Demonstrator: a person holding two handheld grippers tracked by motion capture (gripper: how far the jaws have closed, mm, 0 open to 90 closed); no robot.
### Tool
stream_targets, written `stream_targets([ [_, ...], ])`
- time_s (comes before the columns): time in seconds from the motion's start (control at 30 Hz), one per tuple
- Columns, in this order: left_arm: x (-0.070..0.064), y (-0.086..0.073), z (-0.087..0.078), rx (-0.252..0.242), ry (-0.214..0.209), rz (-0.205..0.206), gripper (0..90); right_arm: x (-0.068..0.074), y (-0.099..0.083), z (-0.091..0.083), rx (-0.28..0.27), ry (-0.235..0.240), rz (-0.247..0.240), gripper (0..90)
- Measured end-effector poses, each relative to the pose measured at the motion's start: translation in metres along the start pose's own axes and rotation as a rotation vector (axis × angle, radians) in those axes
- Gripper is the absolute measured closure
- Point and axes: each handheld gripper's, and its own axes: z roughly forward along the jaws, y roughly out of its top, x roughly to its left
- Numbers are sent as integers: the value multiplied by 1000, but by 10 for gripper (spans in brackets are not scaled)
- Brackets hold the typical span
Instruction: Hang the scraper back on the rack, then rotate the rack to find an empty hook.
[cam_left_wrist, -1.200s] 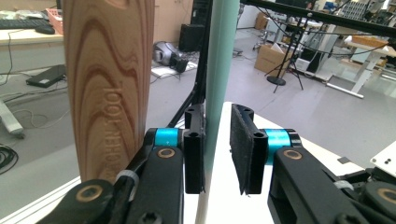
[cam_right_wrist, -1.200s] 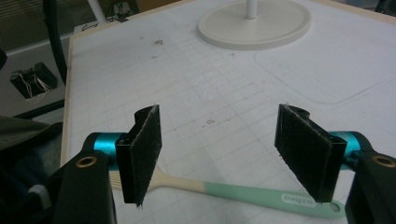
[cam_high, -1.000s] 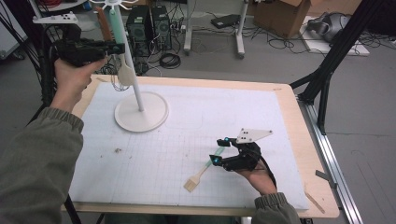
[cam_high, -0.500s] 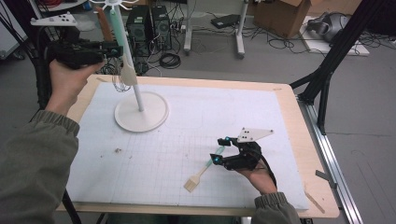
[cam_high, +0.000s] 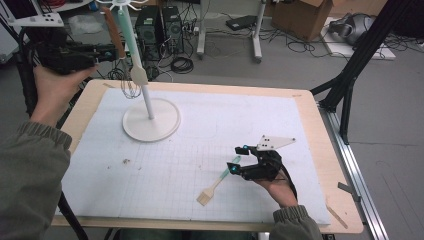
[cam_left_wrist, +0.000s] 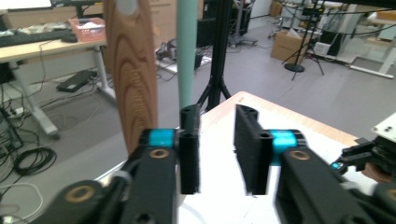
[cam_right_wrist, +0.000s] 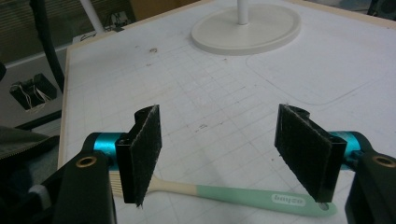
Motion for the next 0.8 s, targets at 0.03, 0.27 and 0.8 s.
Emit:
stream_targets([
  [0.03,0,0,-1,0,-3,1,765,0,0,0,-1,0,2,310],
  [0.27,-2,1,1,2,-27,-5,850,0,-1,-1,2,-4,0,310],
  [0.8,-13,20,10,-4,-43,22,895,-1,-1,-6,-11,-15,3,310],
])
